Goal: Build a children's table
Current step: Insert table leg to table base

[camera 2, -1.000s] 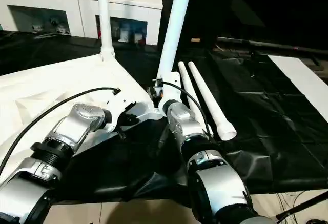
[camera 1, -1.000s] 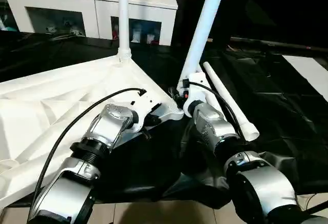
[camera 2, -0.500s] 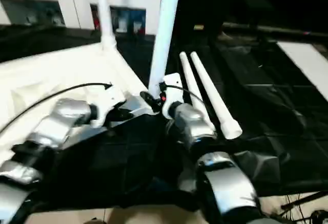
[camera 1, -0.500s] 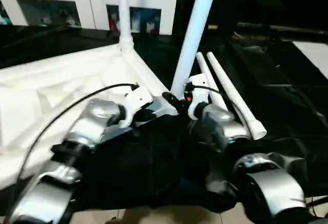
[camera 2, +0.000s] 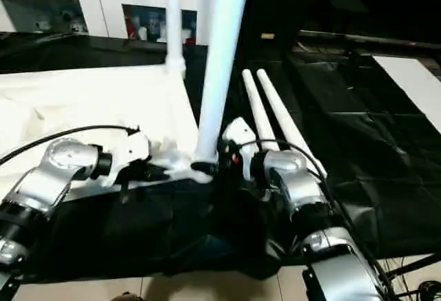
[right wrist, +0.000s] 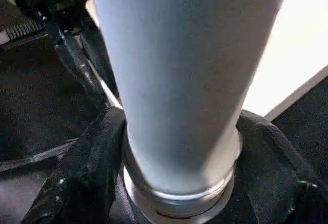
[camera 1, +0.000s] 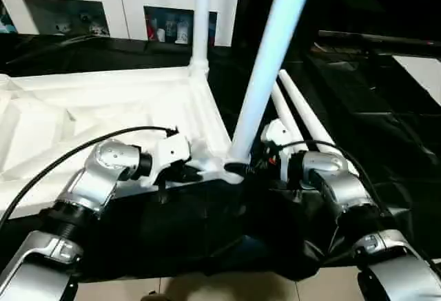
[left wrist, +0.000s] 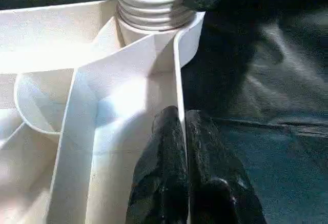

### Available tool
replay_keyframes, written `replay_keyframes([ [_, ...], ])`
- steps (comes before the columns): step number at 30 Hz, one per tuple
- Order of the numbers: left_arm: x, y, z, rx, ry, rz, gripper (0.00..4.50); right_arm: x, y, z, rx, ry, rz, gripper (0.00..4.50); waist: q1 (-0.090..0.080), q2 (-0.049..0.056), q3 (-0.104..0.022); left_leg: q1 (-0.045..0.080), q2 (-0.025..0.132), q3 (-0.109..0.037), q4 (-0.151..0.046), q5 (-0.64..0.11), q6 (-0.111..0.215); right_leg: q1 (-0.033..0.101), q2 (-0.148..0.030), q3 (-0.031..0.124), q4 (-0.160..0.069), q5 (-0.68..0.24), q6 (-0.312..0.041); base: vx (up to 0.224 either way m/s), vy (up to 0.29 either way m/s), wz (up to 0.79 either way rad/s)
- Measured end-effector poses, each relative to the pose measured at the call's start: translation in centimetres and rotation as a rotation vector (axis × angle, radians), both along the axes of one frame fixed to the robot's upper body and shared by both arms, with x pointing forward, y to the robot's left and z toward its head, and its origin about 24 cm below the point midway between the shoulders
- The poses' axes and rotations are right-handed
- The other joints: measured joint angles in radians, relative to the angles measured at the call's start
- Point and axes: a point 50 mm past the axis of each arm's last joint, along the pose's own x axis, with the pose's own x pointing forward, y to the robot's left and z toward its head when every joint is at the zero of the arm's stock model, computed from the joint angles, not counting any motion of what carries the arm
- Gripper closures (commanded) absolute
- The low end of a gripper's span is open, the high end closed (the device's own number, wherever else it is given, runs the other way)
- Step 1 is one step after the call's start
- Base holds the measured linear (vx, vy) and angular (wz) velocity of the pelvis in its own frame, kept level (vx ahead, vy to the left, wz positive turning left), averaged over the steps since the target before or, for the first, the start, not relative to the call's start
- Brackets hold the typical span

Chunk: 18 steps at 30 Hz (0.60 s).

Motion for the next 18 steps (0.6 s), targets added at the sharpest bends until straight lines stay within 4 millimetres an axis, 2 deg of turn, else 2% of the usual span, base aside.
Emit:
replay_keyframes([
  [6, -0.04, -0.01, 0.01, -0.002, -0.004, -0.007, 4.50, -0.01, 0.06, 0.17, -0.026, -0.017, 0.010, 1.29, 0.001, 0.000, 0.000, -0.001, 0.000, 0.001, 0.001, 0.003, 0.005, -0.001, 0.000, 0.001, 0.000, 0.000, 0.000, 0.000, 0.000, 0.00],
  [11, -0.04, 0.07, 0.01, -0.002, -0.004, -0.005, 4.50, 0.00, 0.15, 0.05, -0.021, -0.012, 0.002, 1.75, 0.000, 0.000, 0.000, -0.001, 0.000, 0.001, 0.003, 0.003, 0.005, -0.001, 0.000, 0.002, 0.002, 0.000, 0.001, 0.000, 0.000, 0.00],
  [18, -0.05, 0.22, -0.02, 0.001, -0.004, -0.002, 4.50, -0.01, 0.30, -0.09, -0.012, -0.001, -0.003, 1.78, 0.000, -0.001, 0.000, -0.001, 0.001, 0.001, 0.007, 0.003, 0.005, -0.001, 0.000, 0.002, 0.006, 0.000, 0.001, 0.000, 0.000, 0.00],
])
